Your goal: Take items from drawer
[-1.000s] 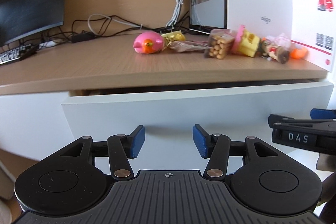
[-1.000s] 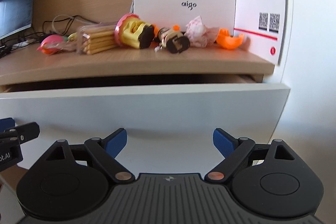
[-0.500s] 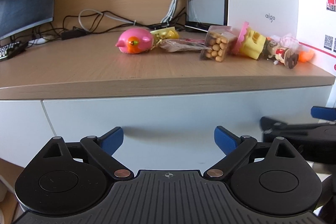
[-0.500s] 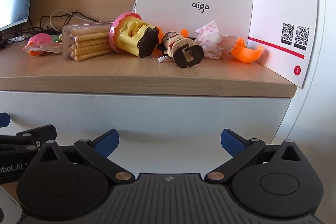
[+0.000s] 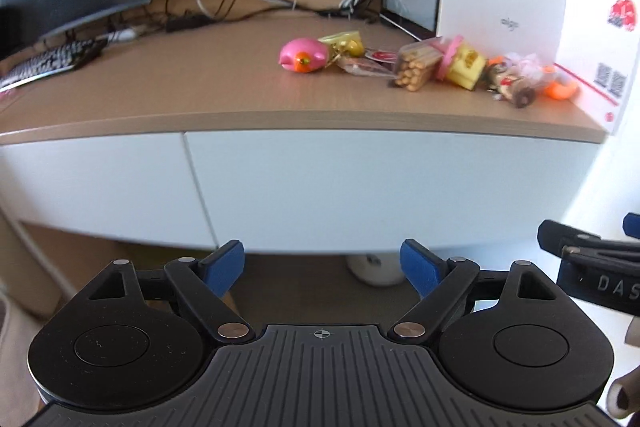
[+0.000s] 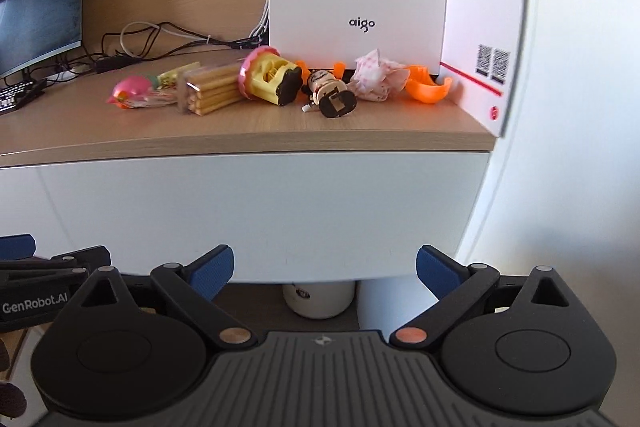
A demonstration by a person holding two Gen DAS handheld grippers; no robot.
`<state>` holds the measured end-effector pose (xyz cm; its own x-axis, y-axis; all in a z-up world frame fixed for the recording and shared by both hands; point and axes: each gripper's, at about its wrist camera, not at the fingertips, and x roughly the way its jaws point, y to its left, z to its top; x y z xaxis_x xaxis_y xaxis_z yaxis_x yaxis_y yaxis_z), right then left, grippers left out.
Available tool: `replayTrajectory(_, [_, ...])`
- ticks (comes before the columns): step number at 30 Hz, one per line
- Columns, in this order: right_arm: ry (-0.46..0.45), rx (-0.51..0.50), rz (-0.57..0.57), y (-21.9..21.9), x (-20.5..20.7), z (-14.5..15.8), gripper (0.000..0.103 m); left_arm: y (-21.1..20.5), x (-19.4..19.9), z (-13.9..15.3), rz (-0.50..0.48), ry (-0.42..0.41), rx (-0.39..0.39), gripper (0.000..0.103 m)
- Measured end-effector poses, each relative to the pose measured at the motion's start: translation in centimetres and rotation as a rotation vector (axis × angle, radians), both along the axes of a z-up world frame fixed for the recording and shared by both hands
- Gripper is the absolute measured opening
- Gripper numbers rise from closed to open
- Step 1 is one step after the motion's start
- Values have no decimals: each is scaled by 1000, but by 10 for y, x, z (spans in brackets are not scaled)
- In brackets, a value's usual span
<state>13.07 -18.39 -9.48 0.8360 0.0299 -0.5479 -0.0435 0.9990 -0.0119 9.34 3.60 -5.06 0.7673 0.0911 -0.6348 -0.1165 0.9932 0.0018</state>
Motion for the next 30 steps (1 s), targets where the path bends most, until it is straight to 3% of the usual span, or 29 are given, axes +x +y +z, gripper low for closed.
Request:
replayTrajectory(4, [77, -19, 8, -10, -33, 39, 99, -14, -32, 43, 16, 18, 1, 90])
replayTrajectory(8, [81, -62, 20, -20, -69, 69, 99, -25, -57, 75, 15, 42, -37, 90])
replayTrajectory(12, [113, 19, -3, -39, -90, 97, 99, -31, -76, 91, -6, 49, -58, 90])
replayTrajectory(14, [138, 45, 4, -44, -97, 103, 99, -34, -85, 94, -21, 47, -47, 90])
replayTrajectory(19, [153, -24, 31, -42, -103, 102, 99, -34, -90, 92, -12, 65, -52, 90])
replayTrajectory(30, [184, -33, 37, -50, -95, 101, 99, -47, -82, 78, -24, 99, -21, 89])
